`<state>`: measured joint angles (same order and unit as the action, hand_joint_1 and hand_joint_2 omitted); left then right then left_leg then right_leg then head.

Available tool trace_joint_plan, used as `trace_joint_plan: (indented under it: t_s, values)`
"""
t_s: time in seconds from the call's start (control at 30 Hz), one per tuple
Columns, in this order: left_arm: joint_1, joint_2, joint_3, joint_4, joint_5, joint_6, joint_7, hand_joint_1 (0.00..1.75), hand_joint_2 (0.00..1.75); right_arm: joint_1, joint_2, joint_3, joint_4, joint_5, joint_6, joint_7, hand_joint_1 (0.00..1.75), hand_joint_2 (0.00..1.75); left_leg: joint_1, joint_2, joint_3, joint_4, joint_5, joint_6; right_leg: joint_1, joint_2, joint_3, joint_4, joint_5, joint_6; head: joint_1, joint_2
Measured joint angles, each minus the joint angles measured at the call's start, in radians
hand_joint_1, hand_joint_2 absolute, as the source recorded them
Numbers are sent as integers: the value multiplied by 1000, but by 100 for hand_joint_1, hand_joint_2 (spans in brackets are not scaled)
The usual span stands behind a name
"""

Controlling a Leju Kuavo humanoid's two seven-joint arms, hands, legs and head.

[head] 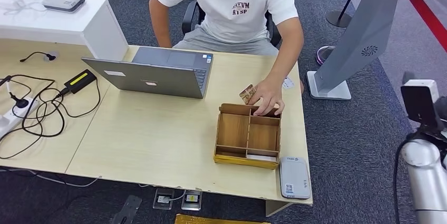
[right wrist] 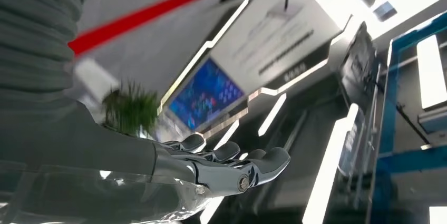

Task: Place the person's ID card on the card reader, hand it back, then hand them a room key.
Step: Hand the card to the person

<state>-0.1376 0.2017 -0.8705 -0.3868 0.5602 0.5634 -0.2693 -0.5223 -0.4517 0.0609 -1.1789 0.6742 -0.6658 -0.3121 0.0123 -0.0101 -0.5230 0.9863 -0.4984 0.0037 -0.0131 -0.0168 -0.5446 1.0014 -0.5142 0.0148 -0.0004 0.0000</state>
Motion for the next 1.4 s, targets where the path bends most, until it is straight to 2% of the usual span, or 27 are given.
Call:
trace_joint_plan:
  t_s: [0.13,0.2,0.3,0.43,0.53,0.7,0.83,1.0,1.13,1.3,1.33,1.4]
  values:
    - [10,-2,1,-9,29,21,3,0,175,76,-51,-279,102,115,-19,-214,0,175,0,1,0,1,-1,1,0,1,-2,0,0,0,0,0]
    - [12,-4,2,-12,45,32,11,0,175,103,-66,-432,171,195,-19,-291,0,175,-1,2,0,1,-2,1,-1,1,-2,-1,0,0,0,0]
    - [15,-10,8,-17,66,47,22,0,175,142,-81,-650,273,296,-19,-327,0,175,-1,2,-1,1,-2,1,-1,2,-2,-1,0,0,0,0]
    - [16,-21,17,-21,73,52,28,0,175,181,-85,-874,383,316,-19,-356,0,175,-1,8,-1,0,-3,1,-1,7,-3,0,0,0,-1,0]
    - [15,-26,21,-26,74,52,29,0,175,196,-84,-976,430,319,-19,-360,0,175,-1,11,0,0,-3,1,-1,10,-3,1,0,0,-1,0]
    - [14,-31,27,-31,74,52,29,0,175,199,-83,-1088,481,332,-19,-356,0,175,-1,11,1,0,-3,1,-1,11,-3,1,0,0,0,0]
    - [13,-36,33,-33,91,54,33,0,175,201,-78,-1165,516,456,-19,-315,0,175,0,11,2,0,-3,1,-1,12,-2,1,0,0,-1,0]
    - [14,-43,42,-34,125,50,41,0,175,237,-63,-1318,578,647,-19,-250,0,175,0,10,1,0,-3,1,-1,11,-2,1,0,0,-1,0]
    - [11,-49,43,-33,149,31,41,0,175,267,-44,-1407,631,718,-19,-93,0,175,0,11,1,0,-4,1,0,11,-2,1,0,0,-1,0]
    - [6,-52,43,-32,167,15,41,0,175,290,-16,-1445,719,702,-11,72,0,175,0,11,2,0,-4,0,0,12,-2,1,0,0,-1,0]
    - [5,-52,43,-31,169,10,41,0,175,292,-10,-1449,743,697,4,108,0,175,0,11,2,0,-4,0,0,12,-2,2,0,0,0,0]
    - [2,-50,42,-30,170,-5,41,0,175,297,5,-1455,794,705,96,208,0,175,1,11,2,0,-4,0,1,12,-1,2,0,0,0,0]
